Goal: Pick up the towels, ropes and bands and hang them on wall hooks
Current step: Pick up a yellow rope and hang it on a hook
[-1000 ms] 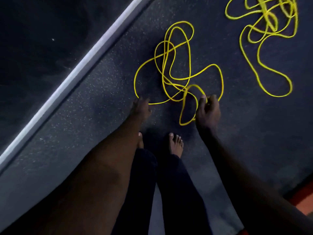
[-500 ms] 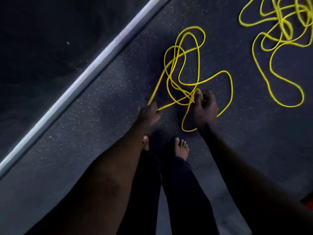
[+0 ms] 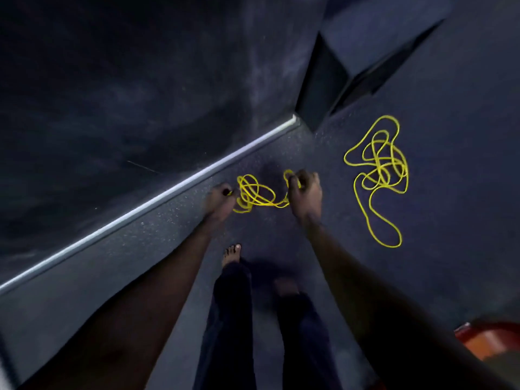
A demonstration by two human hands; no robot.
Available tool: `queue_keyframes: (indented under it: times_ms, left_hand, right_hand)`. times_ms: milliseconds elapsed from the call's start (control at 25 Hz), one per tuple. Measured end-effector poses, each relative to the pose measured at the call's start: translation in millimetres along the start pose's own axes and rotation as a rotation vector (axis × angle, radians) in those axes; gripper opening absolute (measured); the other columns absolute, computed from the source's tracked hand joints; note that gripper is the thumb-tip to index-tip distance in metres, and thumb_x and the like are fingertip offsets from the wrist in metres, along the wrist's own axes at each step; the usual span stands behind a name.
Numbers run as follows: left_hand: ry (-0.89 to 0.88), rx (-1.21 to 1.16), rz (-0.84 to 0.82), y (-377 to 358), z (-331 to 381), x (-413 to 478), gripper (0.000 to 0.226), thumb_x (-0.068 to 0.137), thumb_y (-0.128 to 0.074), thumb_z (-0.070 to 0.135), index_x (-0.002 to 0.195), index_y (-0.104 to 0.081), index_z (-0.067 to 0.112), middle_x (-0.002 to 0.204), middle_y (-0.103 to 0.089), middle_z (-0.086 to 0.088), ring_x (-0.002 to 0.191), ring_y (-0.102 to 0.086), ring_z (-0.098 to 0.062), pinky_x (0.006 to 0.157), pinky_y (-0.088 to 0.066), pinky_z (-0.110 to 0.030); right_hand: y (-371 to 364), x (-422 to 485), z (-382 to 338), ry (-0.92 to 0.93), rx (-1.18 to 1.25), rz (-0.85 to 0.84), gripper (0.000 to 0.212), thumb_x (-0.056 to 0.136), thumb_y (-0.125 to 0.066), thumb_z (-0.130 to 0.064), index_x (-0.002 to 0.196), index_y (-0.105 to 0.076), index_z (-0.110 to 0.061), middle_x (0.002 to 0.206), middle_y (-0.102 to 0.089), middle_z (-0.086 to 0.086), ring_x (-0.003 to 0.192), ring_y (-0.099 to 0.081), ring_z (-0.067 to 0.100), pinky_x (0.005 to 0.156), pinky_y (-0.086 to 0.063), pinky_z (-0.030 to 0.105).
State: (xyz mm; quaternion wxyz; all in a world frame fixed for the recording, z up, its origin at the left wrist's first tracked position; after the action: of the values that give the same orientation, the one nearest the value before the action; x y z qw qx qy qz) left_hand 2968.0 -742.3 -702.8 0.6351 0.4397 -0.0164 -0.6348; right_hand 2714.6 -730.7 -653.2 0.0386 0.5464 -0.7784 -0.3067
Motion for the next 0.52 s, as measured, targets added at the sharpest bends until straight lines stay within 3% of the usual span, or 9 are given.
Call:
queue_keyframes:
  times_ms: [80,160,240,320,400,480,520]
  left_hand:
    - [-0.056,-0.161,0.070,43.8,39.0,-49.0,0.032,0.088,-0.067,0.020,0.059,-0.055,0.014,0.056,-0.050,-0.002,0.053,-0.045,-0.006,0.058,-0.037,-0.031]
    - [-0.101,-0.298,0.090,79.6,70.2,-100.2,0.034,0.089,-0.067,0.013,0.059,-0.051,0.012,0.053,-0.042,0.003,0.051,-0.035,-0.001,0.056,-0.030,-0.025]
    - [-0.124,-0.436,0.079,104.5,93.5,-142.5,0.034,0.090,-0.064,0.007,0.059,-0.052,0.011,0.049,-0.049,0.011,0.051,-0.040,0.002,0.055,-0.032,-0.016]
    - [-0.147,-0.467,0.121,132.8,111.8,-176.3,0.035,0.091,-0.063,0.007,0.058,-0.054,0.015,0.048,-0.053,0.015,0.053,-0.044,0.005,0.055,-0.032,-0.013]
    - [-0.174,-0.504,0.151,168.7,127.6,-207.5,0.033,0.092,-0.062,0.014,0.059,-0.058,0.017,0.056,-0.054,0.012,0.061,-0.045,0.001,0.060,-0.034,-0.020]
    - [-0.207,-0.535,0.133,202.6,141.9,-237.2,0.025,0.093,-0.057,0.005,0.070,-0.064,0.010,0.064,-0.056,0.002,0.061,-0.049,-0.001,0.061,-0.039,-0.019]
    - [-0.213,-0.562,0.130,217.3,143.7,-249.8,0.018,0.091,-0.055,-0.002,0.079,-0.067,0.002,0.069,-0.057,-0.001,0.060,-0.053,0.001,0.061,-0.043,-0.016]
  right_hand:
    - [25.5,-23.1,-46.3,0.029,0.028,-0.105,0.020,0.090,-0.055,-0.031,0.089,-0.067,-0.015,0.094,-0.067,0.009,0.088,-0.066,0.027,0.080,-0.051,0.038]
    - [39.8,-51.0,-83.8,0.023,0.053,-0.225,0.020,0.087,-0.056,-0.042,0.095,-0.067,-0.027,0.094,-0.071,0.003,0.088,-0.070,0.025,0.078,-0.058,0.047]
    - [44.0,-78.9,-118.6,0.080,0.080,-0.331,0.015,0.083,-0.058,-0.045,0.083,-0.064,-0.032,0.090,-0.068,0.002,0.081,-0.069,0.024,0.072,-0.058,0.054]
    - [40.2,-110.1,-162.9,0.122,0.129,-0.470,0.015,0.086,-0.062,-0.037,0.073,-0.062,-0.030,0.080,-0.065,-0.006,0.074,-0.068,0.021,0.069,-0.059,0.055]
    - [35.6,-146.1,-211.4,0.173,0.087,-0.592,0.016,0.085,-0.061,-0.040,0.075,-0.065,-0.029,0.077,-0.064,-0.006,0.073,-0.063,0.017,0.070,-0.058,0.049]
    - [30.2,-176.7,-259.8,0.255,0.061,-0.694,0.016,0.079,-0.060,-0.040,0.077,-0.064,-0.025,0.079,-0.065,0.000,0.075,-0.061,0.014,0.073,-0.053,0.042]
    - [26.4,-189.9,-278.8,0.256,0.077,-0.745,0.009,0.079,-0.059,-0.030,0.075,-0.063,-0.023,0.077,-0.065,-0.001,0.075,-0.061,0.013,0.074,-0.051,0.040]
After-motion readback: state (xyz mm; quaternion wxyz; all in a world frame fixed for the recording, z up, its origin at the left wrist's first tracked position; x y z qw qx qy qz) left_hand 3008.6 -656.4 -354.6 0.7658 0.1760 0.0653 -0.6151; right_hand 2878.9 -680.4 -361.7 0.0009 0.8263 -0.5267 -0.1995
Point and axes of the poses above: each hand's wrist, its own x-axis towards the middle knuckle, its own y-axis out of the back of the hand, z = x × y, the point moved 8 cm from there along x, towards the middle knuckle
